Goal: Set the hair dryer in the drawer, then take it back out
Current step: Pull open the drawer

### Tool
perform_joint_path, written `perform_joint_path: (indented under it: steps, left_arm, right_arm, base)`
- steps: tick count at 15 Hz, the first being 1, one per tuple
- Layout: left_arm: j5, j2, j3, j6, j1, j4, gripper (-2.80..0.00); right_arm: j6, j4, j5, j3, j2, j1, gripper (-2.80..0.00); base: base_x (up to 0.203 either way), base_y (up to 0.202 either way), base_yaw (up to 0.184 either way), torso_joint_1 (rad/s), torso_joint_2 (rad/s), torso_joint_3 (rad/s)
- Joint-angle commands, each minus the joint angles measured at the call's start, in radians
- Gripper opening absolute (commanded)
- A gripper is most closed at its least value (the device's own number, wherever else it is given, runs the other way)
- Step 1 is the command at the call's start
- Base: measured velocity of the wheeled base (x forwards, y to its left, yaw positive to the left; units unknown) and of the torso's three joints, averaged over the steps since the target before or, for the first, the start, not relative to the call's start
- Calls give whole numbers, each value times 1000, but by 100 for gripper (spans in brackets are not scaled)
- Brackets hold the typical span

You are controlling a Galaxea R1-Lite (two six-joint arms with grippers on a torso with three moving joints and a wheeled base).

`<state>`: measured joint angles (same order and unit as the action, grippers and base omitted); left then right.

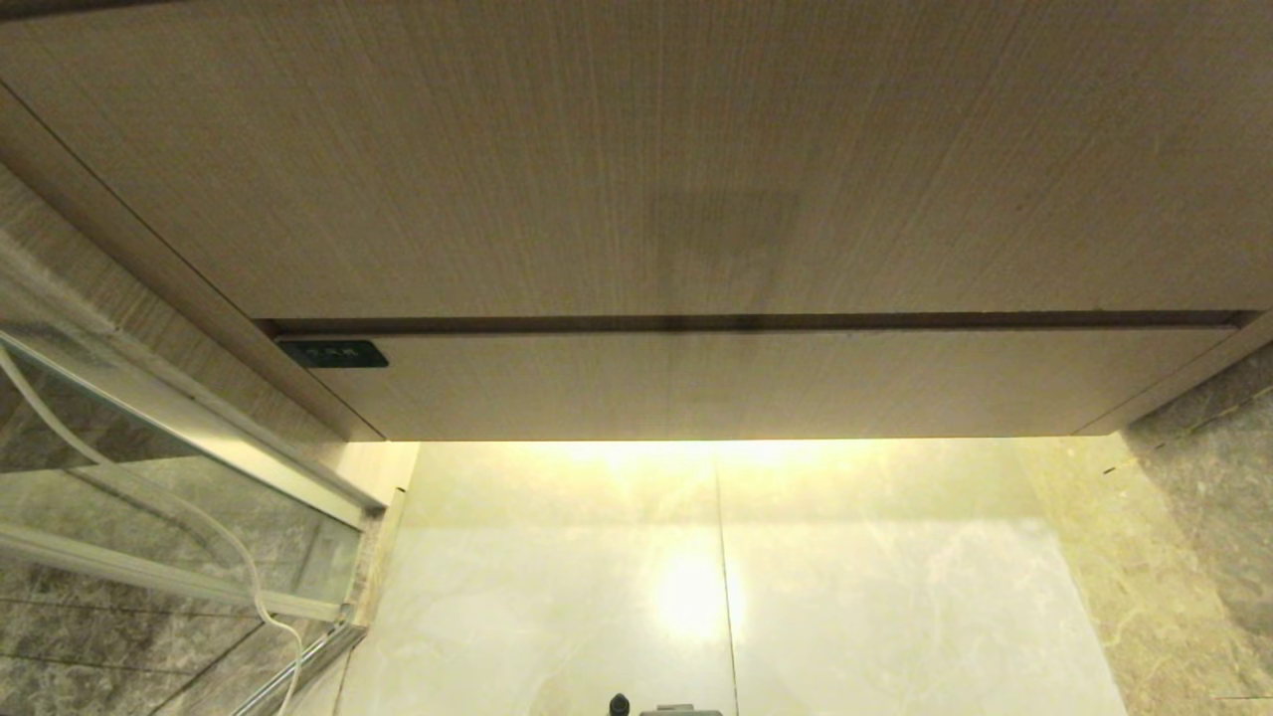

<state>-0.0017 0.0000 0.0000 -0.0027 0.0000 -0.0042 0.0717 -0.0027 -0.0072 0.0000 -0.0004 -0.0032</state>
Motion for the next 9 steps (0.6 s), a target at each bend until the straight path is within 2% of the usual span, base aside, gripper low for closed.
perform_joint_path:
  steps: [1,9]
  left_arm:
    - [0,-1,0,0,0,0,-280]
    - [0,0,0,0,0,0,-280]
  right_arm:
    - [0,0,1,2,-3,0,-280]
    - [-3,-3,0,1,-3,0,-280]
  base:
    - [0,0,0,0,0,0]
    - [0,0,0,0,0,0]
